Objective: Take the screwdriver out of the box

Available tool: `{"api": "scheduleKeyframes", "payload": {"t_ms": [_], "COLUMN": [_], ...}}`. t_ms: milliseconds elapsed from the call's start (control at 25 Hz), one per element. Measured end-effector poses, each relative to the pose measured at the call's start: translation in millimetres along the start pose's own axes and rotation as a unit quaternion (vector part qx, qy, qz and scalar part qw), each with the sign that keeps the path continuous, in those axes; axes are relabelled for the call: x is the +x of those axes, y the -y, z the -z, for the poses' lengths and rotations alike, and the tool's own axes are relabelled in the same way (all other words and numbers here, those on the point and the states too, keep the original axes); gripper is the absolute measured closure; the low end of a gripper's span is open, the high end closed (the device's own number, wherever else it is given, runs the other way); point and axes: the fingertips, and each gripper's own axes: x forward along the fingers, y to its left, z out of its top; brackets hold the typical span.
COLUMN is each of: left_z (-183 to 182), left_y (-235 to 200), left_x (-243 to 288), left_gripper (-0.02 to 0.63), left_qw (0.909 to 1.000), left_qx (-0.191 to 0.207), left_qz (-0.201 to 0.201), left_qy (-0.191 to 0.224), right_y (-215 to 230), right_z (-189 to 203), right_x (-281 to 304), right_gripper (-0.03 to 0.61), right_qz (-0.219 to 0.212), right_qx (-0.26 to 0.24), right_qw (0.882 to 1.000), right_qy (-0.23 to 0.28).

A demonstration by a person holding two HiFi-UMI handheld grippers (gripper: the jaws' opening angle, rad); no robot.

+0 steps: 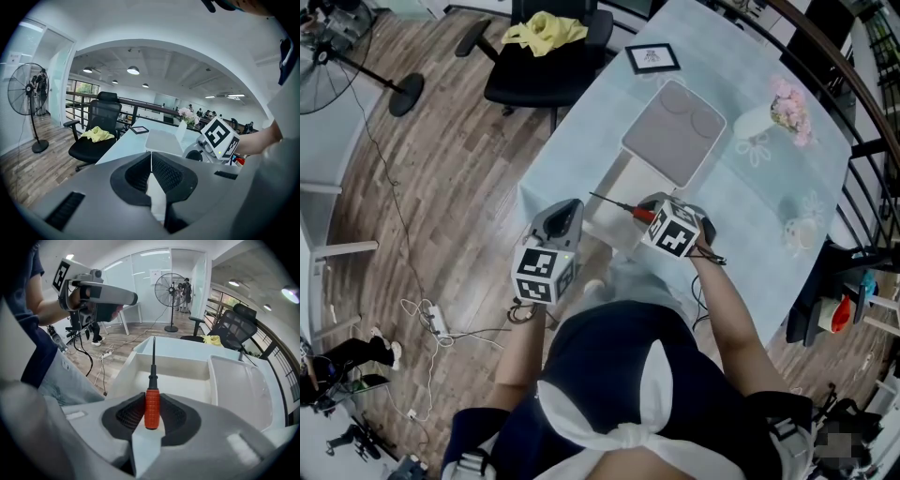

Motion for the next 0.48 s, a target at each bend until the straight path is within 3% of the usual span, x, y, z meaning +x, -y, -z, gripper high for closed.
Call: {"api": "scheduleKeyframes", "payload": {"t_ms": [480], "left_z": [3.8], "left_y": [6.8], "left_x": [-0.2], "left_gripper": [0.592], "left_qw": [0.9999], "left_qx": [-0.002], "left_qz": [0.006], "left_qy": [-0.012], "right_y": [-2.7], "right_z": [-4.4], "right_x": [-19.4], "right_gripper": [0.482], "right_qz": [0.028], "right_qx": [0.059], "right_qw": [0.996], "right_qy": [0.053]}}
